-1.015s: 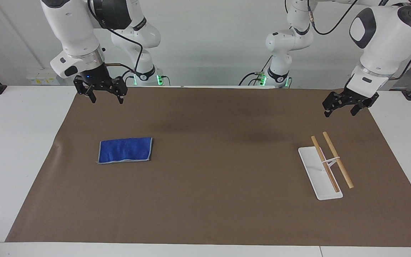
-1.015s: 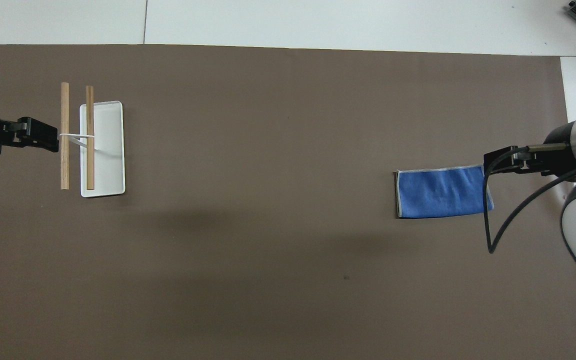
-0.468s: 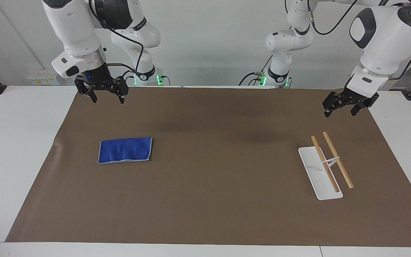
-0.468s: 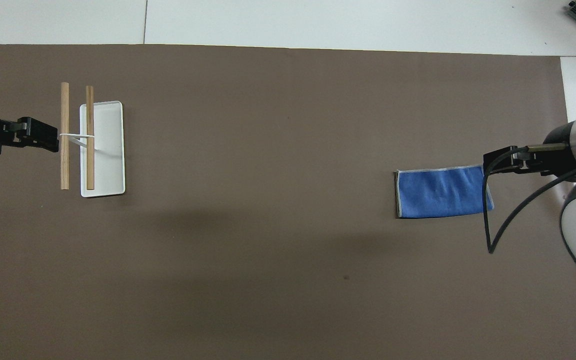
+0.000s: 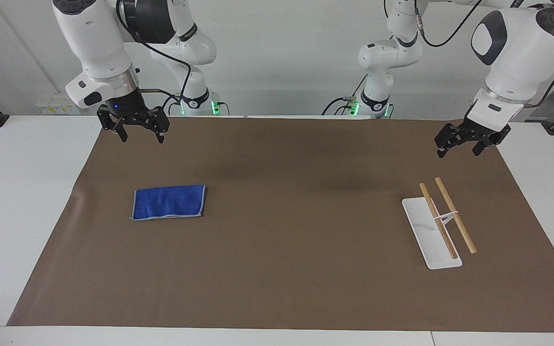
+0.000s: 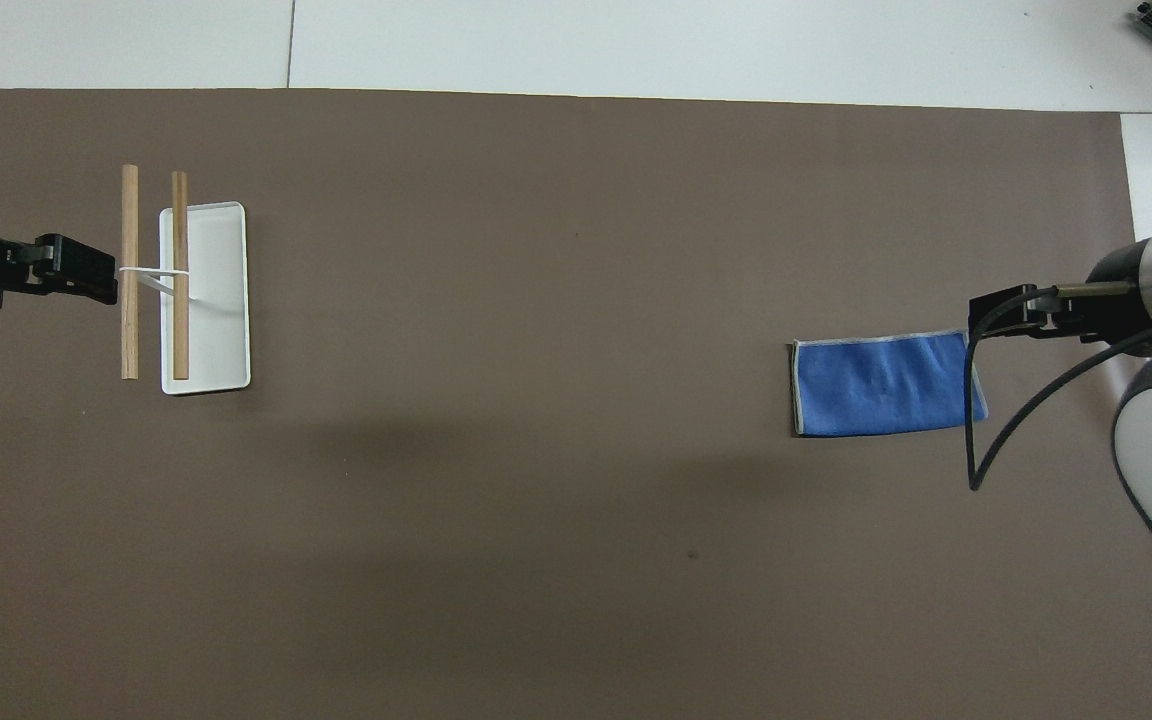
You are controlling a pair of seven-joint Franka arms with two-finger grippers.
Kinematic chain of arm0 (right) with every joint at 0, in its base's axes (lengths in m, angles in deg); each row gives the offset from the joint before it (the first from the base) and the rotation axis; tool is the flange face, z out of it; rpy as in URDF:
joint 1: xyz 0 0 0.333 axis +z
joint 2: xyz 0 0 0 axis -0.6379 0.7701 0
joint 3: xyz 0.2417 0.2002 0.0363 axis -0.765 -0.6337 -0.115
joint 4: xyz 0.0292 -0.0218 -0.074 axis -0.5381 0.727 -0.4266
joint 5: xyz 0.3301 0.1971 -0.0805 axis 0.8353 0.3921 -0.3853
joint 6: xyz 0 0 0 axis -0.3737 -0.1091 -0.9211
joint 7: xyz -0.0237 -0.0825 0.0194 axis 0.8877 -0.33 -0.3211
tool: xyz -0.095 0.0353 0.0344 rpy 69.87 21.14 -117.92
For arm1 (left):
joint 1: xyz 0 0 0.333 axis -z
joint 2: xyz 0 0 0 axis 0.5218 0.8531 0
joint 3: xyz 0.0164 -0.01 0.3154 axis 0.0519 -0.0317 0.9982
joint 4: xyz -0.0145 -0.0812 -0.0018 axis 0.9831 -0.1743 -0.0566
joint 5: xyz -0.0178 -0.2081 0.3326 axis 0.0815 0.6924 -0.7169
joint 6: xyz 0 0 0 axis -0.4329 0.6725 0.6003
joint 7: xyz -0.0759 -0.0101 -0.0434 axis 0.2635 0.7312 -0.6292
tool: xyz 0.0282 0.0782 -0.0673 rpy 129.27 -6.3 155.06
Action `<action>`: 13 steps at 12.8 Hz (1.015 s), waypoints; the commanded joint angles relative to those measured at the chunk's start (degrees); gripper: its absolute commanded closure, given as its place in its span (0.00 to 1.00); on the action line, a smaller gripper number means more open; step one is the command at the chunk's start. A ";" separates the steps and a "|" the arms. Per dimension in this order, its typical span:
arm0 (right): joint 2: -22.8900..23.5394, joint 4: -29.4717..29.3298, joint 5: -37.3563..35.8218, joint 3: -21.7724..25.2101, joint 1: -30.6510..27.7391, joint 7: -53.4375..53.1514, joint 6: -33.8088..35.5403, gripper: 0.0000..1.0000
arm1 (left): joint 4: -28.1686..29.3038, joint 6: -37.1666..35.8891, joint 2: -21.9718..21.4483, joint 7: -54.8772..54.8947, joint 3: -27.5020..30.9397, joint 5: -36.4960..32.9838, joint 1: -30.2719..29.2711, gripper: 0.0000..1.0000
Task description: Right arm passes towel to left arm to hang
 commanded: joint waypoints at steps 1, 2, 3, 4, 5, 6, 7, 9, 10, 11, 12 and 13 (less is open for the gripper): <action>-0.44 7.83 0.43 -0.33 -1.44 0.96 -9.24 0.00 | 1.93 0.31 -1.76 0.06 -0.05 0.27 -0.59 0.00; 0.00 10.64 0.43 -0.33 -1.27 0.78 -13.64 0.00 | 1.93 0.31 -1.76 0.06 -0.05 0.27 -0.59 0.00; 0.96 13.80 0.35 -0.33 -1.09 0.61 -18.29 0.00 | 1.93 0.31 -1.76 0.06 -0.05 0.27 -0.59 0.00; 1.58 16.00 0.34 -0.33 -1.18 0.69 -21.47 0.00 | 1.93 0.31 -1.76 0.06 -0.05 0.27 -0.59 0.00; 2.63 17.51 0.34 -0.33 -1.35 0.69 -23.33 0.00 | 1.93 0.39 -1.76 0.06 -0.05 0.27 -0.59 0.00; 4.29 18.13 0.43 -0.33 -2.31 0.43 -25.09 0.00 | 1.93 0.31 -1.76 0.06 -0.05 0.27 -0.59 0.00; 5.27 18.75 0.43 -0.33 -2.50 0.34 -26.76 0.00 | 1.93 0.31 -1.76 0.06 -0.05 0.27 -0.59 0.00; 5.98 21.90 0.35 -0.25 -3.02 0.52 -28.96 0.00 | 1.93 0.31 -1.76 0.06 -0.05 0.27 -0.59 0.00; 5.98 24.18 0.34 -0.25 -3.64 0.60 -30.80 0.00 | 1.93 0.31 -1.76 0.06 -0.05 0.27 -0.59 0.00; 6.15 26.38 0.34 -0.33 -3.73 0.61 -33.60 0.00 | 1.93 0.39 -1.76 0.06 -0.05 0.27 -0.59 0.00; 7.20 27.70 0.34 -0.25 -3.73 0.87 -36.76 0.00 | 1.93 0.31 -1.76 0.06 -0.05 0.27 -0.59 0.00; 8.78 27.98 0.34 -0.25 -3.73 0.96 -38.88 0.00 | 1.93 0.31 -1.76 0.06 -0.05 0.27 -0.50 0.00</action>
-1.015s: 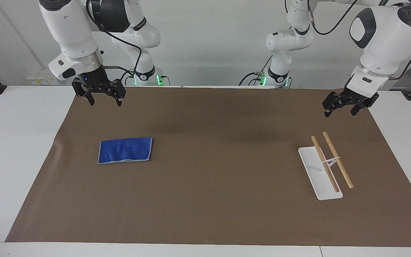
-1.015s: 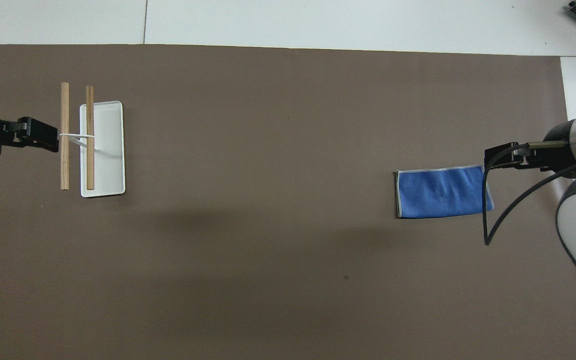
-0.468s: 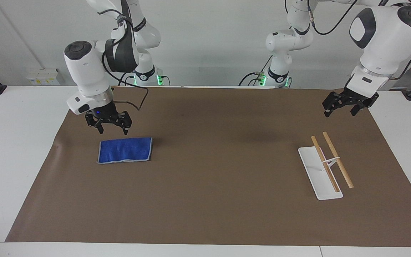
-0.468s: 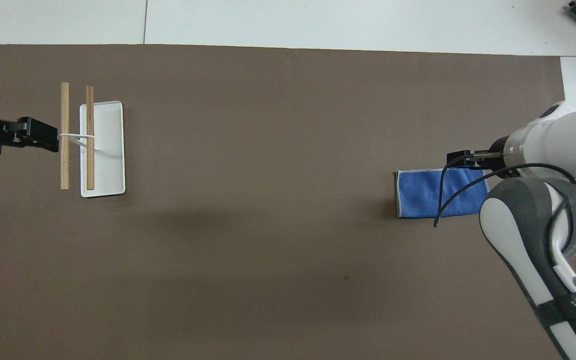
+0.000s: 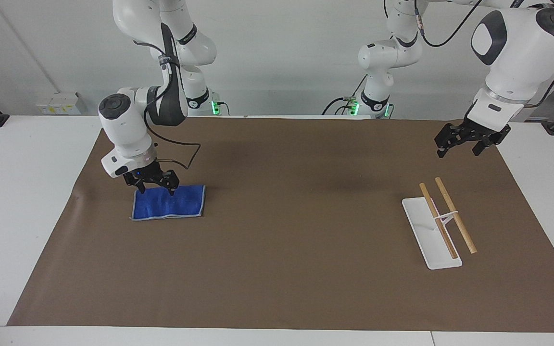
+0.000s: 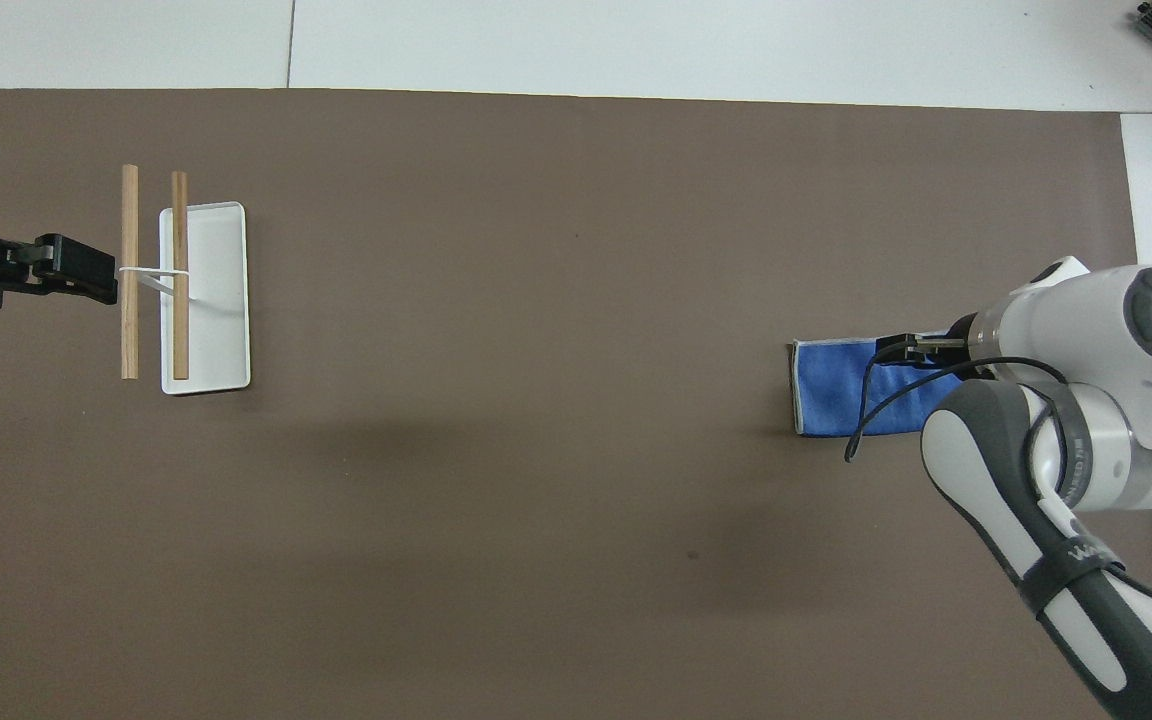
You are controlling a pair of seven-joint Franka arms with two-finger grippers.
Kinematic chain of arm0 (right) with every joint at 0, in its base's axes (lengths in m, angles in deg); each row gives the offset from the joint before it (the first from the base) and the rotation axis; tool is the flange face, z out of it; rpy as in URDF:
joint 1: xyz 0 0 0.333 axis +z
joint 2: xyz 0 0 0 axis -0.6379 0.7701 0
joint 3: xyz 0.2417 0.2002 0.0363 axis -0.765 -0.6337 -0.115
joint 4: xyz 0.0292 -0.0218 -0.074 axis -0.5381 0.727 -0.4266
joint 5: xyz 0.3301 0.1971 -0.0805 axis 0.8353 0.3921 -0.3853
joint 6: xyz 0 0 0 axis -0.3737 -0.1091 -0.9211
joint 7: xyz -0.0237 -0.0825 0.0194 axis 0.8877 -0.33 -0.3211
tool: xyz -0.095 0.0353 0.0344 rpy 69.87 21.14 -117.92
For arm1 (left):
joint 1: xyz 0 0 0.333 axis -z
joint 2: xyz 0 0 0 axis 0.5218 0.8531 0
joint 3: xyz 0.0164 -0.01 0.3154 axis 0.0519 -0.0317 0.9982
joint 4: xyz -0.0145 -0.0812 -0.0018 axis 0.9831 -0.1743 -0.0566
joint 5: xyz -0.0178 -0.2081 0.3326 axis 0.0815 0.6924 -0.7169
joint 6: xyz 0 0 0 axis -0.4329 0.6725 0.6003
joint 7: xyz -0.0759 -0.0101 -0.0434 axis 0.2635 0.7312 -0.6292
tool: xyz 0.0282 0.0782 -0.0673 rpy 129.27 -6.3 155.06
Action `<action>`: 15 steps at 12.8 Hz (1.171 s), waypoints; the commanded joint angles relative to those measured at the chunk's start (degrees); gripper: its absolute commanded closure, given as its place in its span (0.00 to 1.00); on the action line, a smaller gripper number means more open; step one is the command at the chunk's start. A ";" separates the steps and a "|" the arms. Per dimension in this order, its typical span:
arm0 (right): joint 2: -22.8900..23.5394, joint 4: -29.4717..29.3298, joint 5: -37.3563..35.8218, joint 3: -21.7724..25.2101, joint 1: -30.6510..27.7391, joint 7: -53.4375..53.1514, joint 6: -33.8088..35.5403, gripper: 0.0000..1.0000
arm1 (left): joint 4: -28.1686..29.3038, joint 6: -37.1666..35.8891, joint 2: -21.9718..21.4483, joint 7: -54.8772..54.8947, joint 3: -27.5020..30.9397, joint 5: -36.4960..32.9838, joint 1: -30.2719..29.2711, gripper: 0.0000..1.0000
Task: Right arm passes towel to left arm to hang
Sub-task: 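Lower the right gripper onto the blue towel and grasp it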
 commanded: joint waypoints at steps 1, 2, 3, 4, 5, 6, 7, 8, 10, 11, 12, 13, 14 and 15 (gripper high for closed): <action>2.04 2.25 0.34 -0.39 -0.67 0.96 -5.21 0.00 | 1.93 0.31 -1.76 0.06 -0.05 0.27 -0.59 0.00; 2.75 2.26 0.34 -0.48 -0.49 0.79 -5.48 0.00 | 1.93 0.39 -1.76 0.06 -0.05 0.27 -0.59 0.00; 3.88 2.26 0.34 -0.48 -0.49 0.70 -6.27 0.00 | 1.93 0.31 -1.76 0.06 -0.05 0.27 -0.59 0.00; 4.68 2.52 0.34 -0.48 -0.49 0.78 -7.32 0.00 | 1.93 0.31 -1.76 0.06 -0.05 0.27 -0.59 0.00; 5.12 2.69 0.34 -0.39 -0.58 0.87 -7.42 0.00 | 1.93 0.31 -1.76 0.06 -0.05 0.27 -0.59 0.00; 5.39 2.87 0.34 -0.48 -0.58 0.87 -7.51 0.00 | 1.93 0.31 -1.76 0.06 -0.05 0.27 -0.59 0.00; 5.48 3.22 0.34 -0.48 -0.49 0.87 -7.51 0.00 | 1.93 0.31 -1.76 0.06 -0.05 0.27 -0.59 0.00; 5.48 3.22 0.34 -0.48 -0.49 0.87 -7.51 0.00 | 1.93 0.31 -1.76 0.06 -0.05 0.27 -0.59 0.00; 5.48 3.48 0.25 -0.48 -0.49 1.05 -7.60 0.00 | 1.93 0.31 -1.76 0.06 -0.05 0.27 -0.59 0.00; 5.48 3.66 0.16 -0.39 -0.49 1.05 -8.12 0.00 | 1.93 0.31 -1.76 0.06 -0.05 0.27 -0.59 0.00; 5.30 4.71 0.16 -0.39 -0.58 1.05 -8.21 0.00 | 1.93 0.31 -1.76 0.06 -0.05 0.27 -0.59 0.00; 5.13 5.41 0.16 -0.48 -0.66 1.13 -8.30 0.00 | 1.93 0.31 -1.76 0.06 -0.05 0.27 -0.50 0.00; 5.13 5.33 0.16 -0.39 -0.93 1.40 -8.21 0.09 | 1.93 0.31 -1.76 0.06 -0.05 0.27 -0.59 0.00; 5.13 5.24 0.16 -0.39 -1.19 2.36 -7.69 0.38 | 1.93 0.31 -1.76 0.06 -0.05 0.27 -0.59 0.00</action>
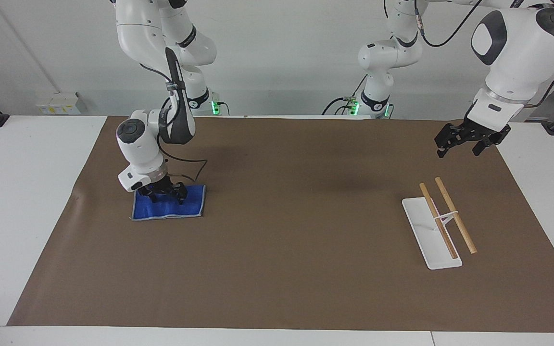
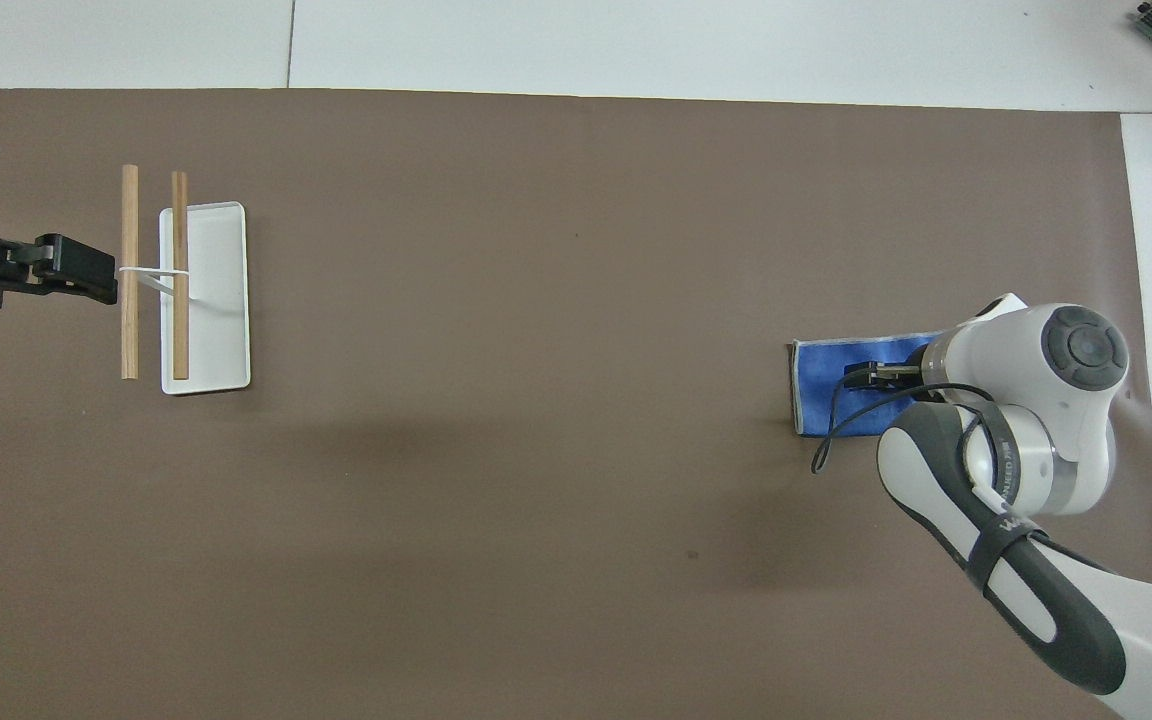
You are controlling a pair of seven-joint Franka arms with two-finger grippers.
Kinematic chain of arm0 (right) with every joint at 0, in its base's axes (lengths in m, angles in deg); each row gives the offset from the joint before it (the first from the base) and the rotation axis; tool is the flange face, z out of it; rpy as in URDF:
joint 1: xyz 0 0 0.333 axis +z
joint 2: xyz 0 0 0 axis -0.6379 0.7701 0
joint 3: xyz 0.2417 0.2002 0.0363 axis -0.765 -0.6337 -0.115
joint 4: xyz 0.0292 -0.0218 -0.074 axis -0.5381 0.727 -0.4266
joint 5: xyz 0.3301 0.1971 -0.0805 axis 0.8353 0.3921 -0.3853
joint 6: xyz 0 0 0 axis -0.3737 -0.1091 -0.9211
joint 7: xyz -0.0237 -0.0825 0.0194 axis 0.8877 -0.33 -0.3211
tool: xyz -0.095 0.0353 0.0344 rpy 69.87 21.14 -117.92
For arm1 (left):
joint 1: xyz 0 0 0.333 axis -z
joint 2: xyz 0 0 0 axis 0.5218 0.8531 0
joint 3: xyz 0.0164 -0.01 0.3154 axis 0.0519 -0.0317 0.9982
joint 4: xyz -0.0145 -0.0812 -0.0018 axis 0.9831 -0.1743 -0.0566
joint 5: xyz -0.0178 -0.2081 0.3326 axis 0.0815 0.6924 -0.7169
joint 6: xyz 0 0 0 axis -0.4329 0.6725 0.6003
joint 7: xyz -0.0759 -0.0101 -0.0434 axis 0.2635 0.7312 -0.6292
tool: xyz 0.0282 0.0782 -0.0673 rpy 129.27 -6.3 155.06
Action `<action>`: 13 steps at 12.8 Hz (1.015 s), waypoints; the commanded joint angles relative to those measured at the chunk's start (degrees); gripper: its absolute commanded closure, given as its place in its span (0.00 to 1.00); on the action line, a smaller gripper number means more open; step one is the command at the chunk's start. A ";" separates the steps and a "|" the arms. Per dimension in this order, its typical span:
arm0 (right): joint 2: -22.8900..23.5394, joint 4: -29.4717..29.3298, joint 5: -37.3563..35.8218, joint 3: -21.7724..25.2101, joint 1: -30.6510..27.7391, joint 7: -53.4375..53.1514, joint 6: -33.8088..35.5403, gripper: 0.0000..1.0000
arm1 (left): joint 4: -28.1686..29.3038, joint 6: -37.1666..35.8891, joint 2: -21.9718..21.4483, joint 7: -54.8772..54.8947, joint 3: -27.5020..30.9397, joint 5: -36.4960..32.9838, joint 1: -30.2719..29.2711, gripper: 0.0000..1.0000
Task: Right arm passes towel to left arm to hang
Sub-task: 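Lower the right gripper onto the blue towel and grasp it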
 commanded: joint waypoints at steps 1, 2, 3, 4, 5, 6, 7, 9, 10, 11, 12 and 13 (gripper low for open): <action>-0.77 1.42 0.16 -0.44 -1.31 2.56 -0.76 0.63 | 1.93 0.31 -1.76 0.06 -0.05 0.27 -0.59 0.00; -0.86 1.51 0.16 -0.44 -1.22 2.57 -0.58 0.82 | 1.93 0.31 -1.76 0.06 -0.05 0.27 -0.59 0.00; -0.86 1.51 0.16 -0.44 -1.05 2.48 -0.49 0.97 | 1.93 0.31 -1.76 0.06 -0.05 0.27 -0.59 0.00; -1.04 1.51 0.16 -0.44 -0.96 2.30 -0.32 1.00 | 1.93 0.31 -1.76 0.06 -0.05 0.27 -0.59 0.00; -1.39 1.33 0.16 -0.44 -0.70 2.30 0.29 1.00 | 1.93 0.39 -1.76 0.06 -0.05 0.27 -0.59 0.00; -2.08 0.98 0.16 -0.70 -0.52 2.13 2.13 1.00 | 1.93 0.31 -1.76 0.06 -0.05 0.27 -0.59 0.00; -2.79 0.28 0.16 -1.14 -0.17 1.95 3.80 1.00 | 1.93 0.31 -1.76 0.06 -0.05 0.27 -0.59 0.00; -4.02 -1.91 0.25 -1.75 1.84 1.60 7.40 1.00 | 1.93 0.31 -1.76 0.06 -0.05 0.27 -0.59 0.00; -4.55 -3.66 0.34 -1.84 2.64 0.47 10.20 1.00 | 1.93 0.31 -1.76 0.06 -0.05 0.27 -0.59 0.00; -5.07 -5.59 0.34 -1.84 3.95 -1.02 12.84 1.00 | 1.93 0.31 -1.76 0.06 -0.05 0.27 -0.59 0.00; -5.08 -7.87 0.60 -2.02 5.27 -3.13 15.39 1.00 | 1.93 0.39 -1.76 0.06 -0.05 0.27 -0.59 0.00; -5.08 -10.42 2.17 -2.63 6.76 -5.67 17.85 1.00 | 1.93 0.39 -1.76 0.06 -0.05 0.27 -0.59 0.00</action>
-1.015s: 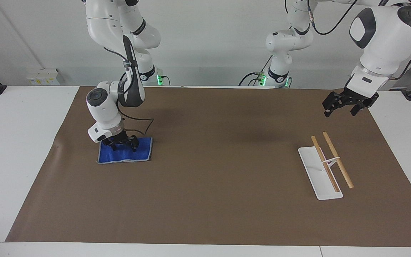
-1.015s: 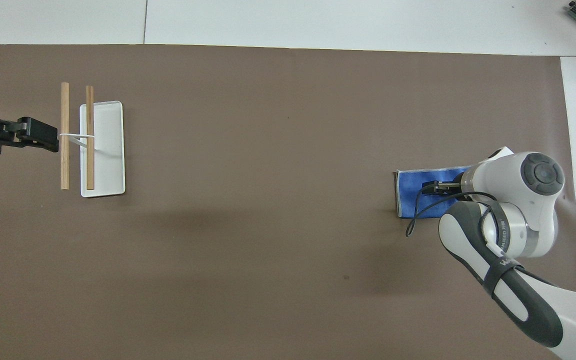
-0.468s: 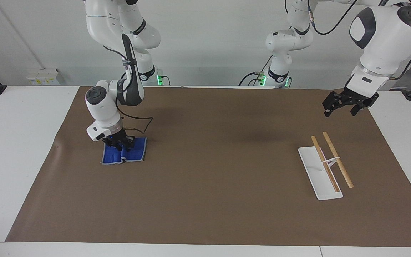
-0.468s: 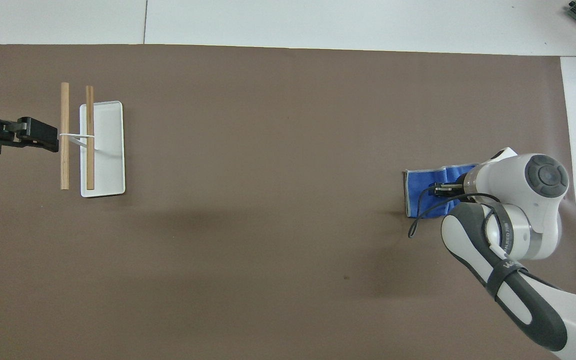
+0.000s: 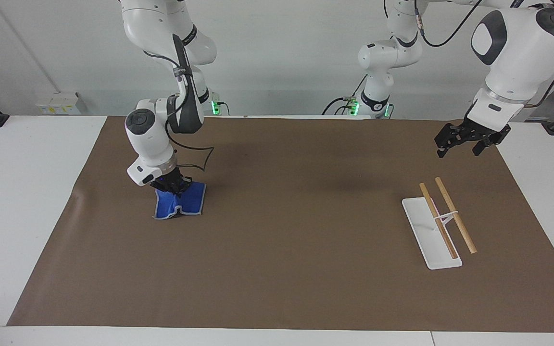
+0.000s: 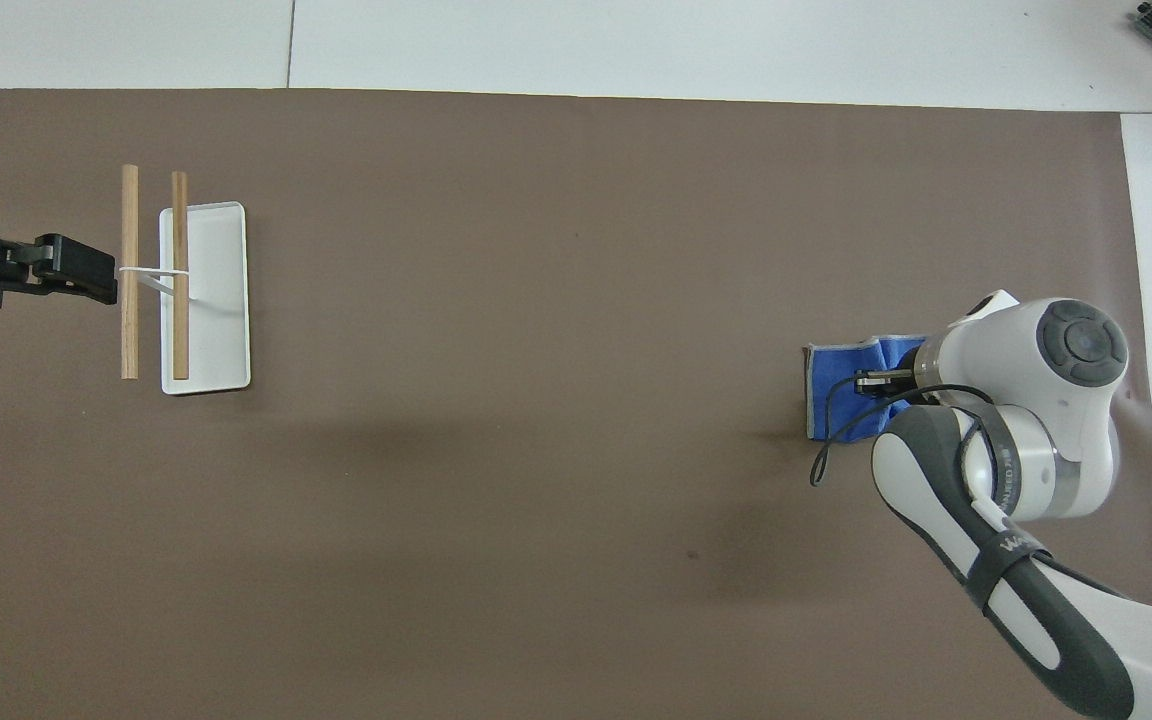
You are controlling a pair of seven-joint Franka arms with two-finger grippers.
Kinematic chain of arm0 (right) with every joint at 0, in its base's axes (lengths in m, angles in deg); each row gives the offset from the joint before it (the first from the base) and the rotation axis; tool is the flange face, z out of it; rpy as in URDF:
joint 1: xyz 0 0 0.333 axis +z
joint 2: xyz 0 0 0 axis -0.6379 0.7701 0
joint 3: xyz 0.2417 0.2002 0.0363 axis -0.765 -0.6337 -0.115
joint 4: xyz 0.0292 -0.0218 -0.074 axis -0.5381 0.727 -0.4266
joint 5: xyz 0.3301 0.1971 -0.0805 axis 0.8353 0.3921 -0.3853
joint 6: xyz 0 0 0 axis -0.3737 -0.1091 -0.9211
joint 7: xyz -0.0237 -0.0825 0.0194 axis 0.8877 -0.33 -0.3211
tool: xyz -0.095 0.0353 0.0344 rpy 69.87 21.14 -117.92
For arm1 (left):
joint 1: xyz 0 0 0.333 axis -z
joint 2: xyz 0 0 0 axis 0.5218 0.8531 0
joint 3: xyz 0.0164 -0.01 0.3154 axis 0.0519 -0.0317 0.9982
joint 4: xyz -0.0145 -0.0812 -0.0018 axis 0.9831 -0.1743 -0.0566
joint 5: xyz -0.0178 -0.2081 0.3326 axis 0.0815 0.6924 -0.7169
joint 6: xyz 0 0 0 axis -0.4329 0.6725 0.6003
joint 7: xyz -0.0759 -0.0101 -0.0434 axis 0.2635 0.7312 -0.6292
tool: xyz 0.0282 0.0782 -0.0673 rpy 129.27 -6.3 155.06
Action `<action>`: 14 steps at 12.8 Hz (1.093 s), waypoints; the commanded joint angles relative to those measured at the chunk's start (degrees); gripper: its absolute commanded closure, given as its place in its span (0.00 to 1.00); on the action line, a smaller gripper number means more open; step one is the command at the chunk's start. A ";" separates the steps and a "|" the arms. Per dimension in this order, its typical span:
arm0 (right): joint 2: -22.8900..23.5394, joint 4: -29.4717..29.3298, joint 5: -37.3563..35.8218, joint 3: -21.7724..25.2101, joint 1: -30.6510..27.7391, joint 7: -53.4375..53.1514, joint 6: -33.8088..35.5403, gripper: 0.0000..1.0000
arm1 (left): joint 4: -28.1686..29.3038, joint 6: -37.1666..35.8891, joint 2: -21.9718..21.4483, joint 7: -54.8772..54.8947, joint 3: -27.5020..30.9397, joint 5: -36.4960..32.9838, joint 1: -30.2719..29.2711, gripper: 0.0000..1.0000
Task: Right arm passes towel to left arm to hang
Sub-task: 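Lower the right gripper onto the blue towel and grasp it, then lift the blue towel with the right gripper toward the table center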
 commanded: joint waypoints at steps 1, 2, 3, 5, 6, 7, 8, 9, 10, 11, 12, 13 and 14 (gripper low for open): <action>-0.35 -6.04 4.10 -1.04 3.15 -5.16 5.35 1.00 | 1.93 0.31 -1.74 0.06 -0.05 0.27 -0.59 0.00; -0.35 -8.06 7.08 -1.48 4.29 -5.35 5.88 1.00 | 1.93 0.31 -1.74 0.06 -0.05 0.27 -0.59 0.00; 0.08 -10.78 10.94 -2.35 5.09 -5.44 7.01 1.00 | 1.93 0.39 -1.74 0.06 -0.05 0.27 -0.59 0.00; 0.53 -13.70 17.28 -2.80 6.84 -5.53 6.94 1.00 | 1.93 0.39 -1.74 0.06 -0.05 0.27 -0.59 0.00; 0.53 -14.40 21.22 -2.80 7.63 -6.48 6.42 1.00 | 1.93 0.39 -1.74 0.06 -0.05 0.27 -0.59 0.00; 0.53 -15.28 24.57 -2.80 8.34 -7.36 6.32 1.00 | 1.93 0.31 -1.74 0.06 -0.05 0.27 -0.59 0.00; 0.53 -16.16 27.56 -2.80 9.04 -8.33 6.24 1.00 | 1.93 0.31 -1.74 0.06 -0.05 0.27 -0.59 0.00; 0.53 -17.30 30.98 -3.15 9.57 -9.73 6.24 1.00 | 1.93 0.31 -1.74 0.06 -0.05 0.27 -0.59 0.00; 0.53 -18.62 34.24 -3.15 10.36 -11.66 6.24 1.00 | 1.93 0.31 -1.74 0.06 -0.05 0.27 -0.59 0.00; 0.53 -19.59 36.79 -3.15 11.32 -14.20 6.15 1.00 | 1.93 0.39 -1.74 0.06 -0.05 0.27 -0.59 0.00; 0.53 -20.47 38.30 -3.15 11.86 -16.32 5.36 1.00 | 1.93 0.31 -1.74 0.06 -0.05 0.27 -0.59 0.00; 0.62 -20.82 40.31 -3.15 12.47 -17.56 3.27 1.00 | 1.93 0.31 -1.74 0.06 -0.05 0.27 -0.59 0.00; 0.70 -20.83 44.34 -3.15 13.61 -18.61 -0.23 1.00 | 1.93 -0.48 -1.82 0.15 -0.14 0.27 -0.15 0.00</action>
